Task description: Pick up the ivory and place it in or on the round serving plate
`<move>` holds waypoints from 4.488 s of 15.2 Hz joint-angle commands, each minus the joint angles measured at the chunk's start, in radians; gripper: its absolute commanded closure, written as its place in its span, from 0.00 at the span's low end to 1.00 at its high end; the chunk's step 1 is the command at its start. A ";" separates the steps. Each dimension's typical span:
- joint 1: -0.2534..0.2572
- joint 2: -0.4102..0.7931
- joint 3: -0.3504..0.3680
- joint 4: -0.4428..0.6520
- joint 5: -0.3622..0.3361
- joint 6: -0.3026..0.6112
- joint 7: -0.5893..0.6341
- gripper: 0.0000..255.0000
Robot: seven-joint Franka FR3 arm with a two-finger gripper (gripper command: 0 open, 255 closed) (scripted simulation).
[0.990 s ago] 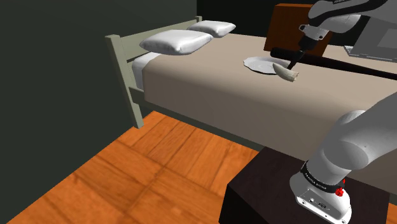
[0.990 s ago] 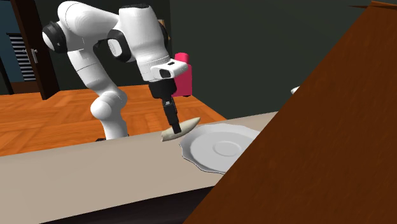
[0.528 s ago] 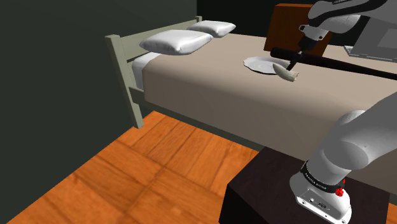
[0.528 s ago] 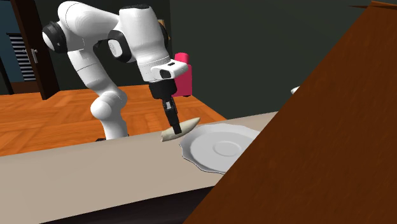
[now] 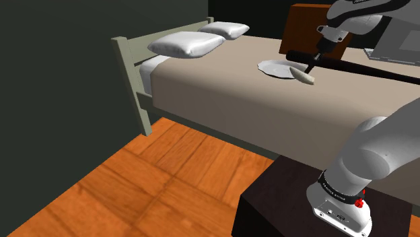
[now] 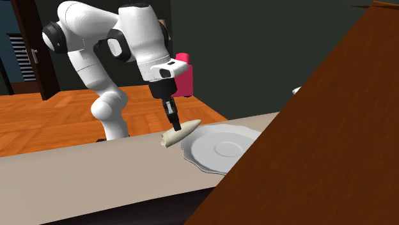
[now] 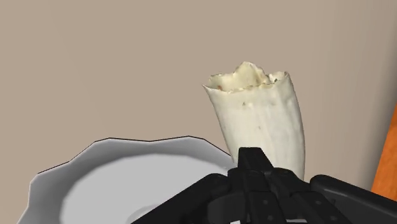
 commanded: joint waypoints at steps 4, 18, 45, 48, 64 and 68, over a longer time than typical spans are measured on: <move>0.007 0.013 0.061 0.037 -0.037 -0.038 0.059 0.00; 0.027 0.063 0.105 0.007 -0.066 0.017 0.112 0.00; -0.084 -0.162 0.245 -0.180 -0.259 -0.143 0.269 0.00; -0.086 -0.156 0.235 -0.215 -0.265 -0.101 0.270 0.00; -0.086 -0.154 0.233 -0.221 -0.266 -0.094 0.270 1.00; -0.085 -0.159 0.240 -0.198 -0.263 -0.121 0.269 1.00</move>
